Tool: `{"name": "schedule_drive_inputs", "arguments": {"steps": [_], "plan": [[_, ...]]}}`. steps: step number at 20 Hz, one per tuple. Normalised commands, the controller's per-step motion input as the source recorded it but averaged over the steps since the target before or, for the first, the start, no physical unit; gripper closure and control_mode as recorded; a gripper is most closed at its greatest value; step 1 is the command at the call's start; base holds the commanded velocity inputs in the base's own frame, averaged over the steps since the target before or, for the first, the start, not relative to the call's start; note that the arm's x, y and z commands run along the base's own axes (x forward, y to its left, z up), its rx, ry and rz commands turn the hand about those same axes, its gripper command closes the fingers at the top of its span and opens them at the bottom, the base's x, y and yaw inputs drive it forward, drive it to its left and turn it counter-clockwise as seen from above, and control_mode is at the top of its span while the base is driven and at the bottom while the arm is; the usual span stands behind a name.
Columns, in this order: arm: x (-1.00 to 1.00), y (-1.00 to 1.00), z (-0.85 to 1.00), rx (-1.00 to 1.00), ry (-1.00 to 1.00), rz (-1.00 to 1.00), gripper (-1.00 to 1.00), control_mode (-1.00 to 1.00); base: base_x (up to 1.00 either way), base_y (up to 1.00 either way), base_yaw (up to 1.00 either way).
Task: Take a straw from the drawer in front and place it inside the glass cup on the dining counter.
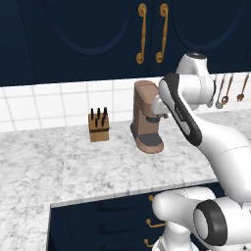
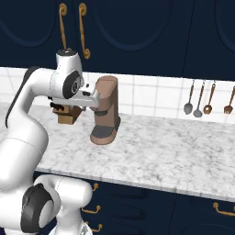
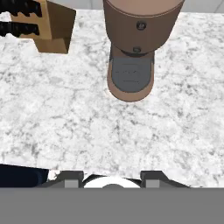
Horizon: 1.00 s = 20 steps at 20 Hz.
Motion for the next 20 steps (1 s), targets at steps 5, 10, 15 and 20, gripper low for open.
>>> {"name": "schedule_drive_inputs", "arguments": {"steps": [5,10,15,20], "plan": [[-0.47,0.00,-0.07,0.00,0.00,0.00,-1.00,-1.00,0.00,0.00,0.00],[-0.92,0.00,-0.45,0.00,-0.01,0.00,-1.00,-1.00,0.00,0.00,0.00],[-0.72,0.00,-0.51,0.00,0.00,-0.01,-1.00,-1.00,0.00,0.00,0.00],[-0.38,0.00,-0.42,0.03,0.00,-0.01,-1.00,-1.00,0.00,0.00,0.00]]}}
